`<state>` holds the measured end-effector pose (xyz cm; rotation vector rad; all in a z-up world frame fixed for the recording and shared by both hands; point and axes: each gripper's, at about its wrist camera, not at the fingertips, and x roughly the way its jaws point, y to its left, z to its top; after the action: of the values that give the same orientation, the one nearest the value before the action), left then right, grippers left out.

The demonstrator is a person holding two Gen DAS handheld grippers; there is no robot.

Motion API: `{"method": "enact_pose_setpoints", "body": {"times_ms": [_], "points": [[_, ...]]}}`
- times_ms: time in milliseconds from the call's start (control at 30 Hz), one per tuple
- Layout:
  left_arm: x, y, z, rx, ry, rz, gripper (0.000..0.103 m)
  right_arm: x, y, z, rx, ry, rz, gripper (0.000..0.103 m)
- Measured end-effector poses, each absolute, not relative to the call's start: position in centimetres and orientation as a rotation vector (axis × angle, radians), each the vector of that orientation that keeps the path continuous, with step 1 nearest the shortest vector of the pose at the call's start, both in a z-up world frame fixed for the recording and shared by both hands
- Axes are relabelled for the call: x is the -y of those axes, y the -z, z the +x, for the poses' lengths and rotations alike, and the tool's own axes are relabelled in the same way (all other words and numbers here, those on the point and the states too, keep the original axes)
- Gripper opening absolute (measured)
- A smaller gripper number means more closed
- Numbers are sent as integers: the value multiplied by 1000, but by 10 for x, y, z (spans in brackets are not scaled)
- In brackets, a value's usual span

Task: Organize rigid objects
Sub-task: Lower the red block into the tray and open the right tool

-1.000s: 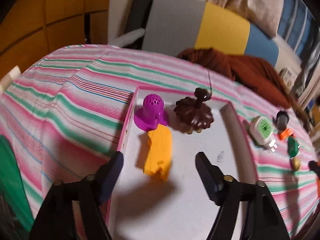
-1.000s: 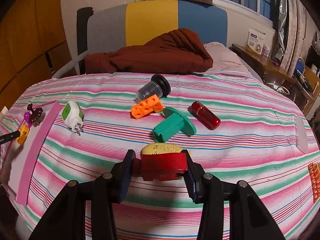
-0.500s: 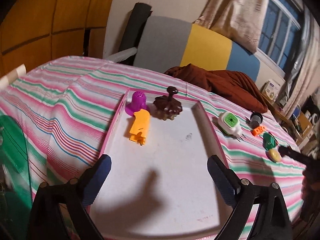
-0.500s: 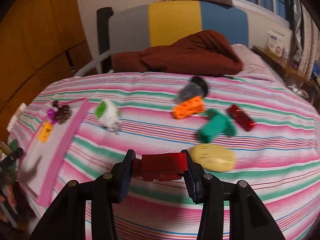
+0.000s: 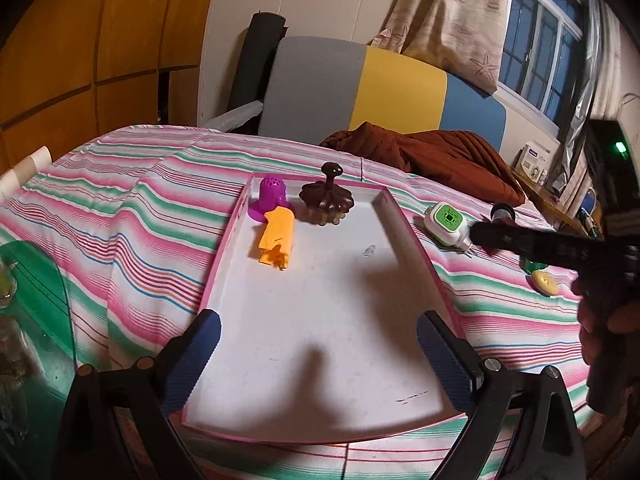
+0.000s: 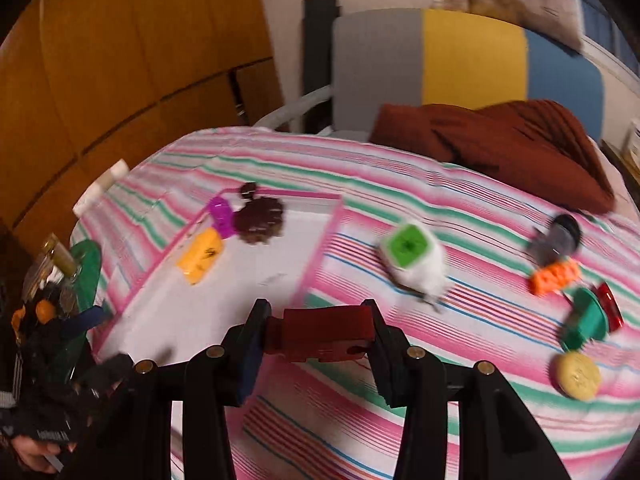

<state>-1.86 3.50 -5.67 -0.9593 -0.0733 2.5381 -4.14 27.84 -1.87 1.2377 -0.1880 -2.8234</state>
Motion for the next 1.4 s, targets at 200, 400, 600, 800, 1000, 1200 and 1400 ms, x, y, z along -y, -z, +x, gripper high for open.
{"method": "enact_pose_setpoints", "body": {"times_ms": [200, 400, 600, 800, 1000, 1200, 1400], "points": [[-26, 57, -19, 84, -2562, -962, 99, -225, 27, -85, 9, 2718, 1313, 46], [-10, 60, -20, 103, -2588, -993, 99, -189, 47, -124, -116, 2620, 1414, 46], [4, 61, -21, 152, -2612, -1002, 99, -170, 67, -152, -230, 2521, 1539, 46], [5, 62, -20, 156, -2607, -1009, 99, -168, 60, -160, -230, 2591, 1474, 49], [1, 62, -17, 156, -2593, -1010, 99, -199, 35, -141, -13, 2687, 1349, 51], [-7, 61, -12, 138, -2582, -1003, 99, -227, 33, -128, 116, 2748, 1401, 51], [-12, 58, -5, 94, -2579, -988, 99, -227, 39, -118, 142, 2755, 1423, 51]]}}
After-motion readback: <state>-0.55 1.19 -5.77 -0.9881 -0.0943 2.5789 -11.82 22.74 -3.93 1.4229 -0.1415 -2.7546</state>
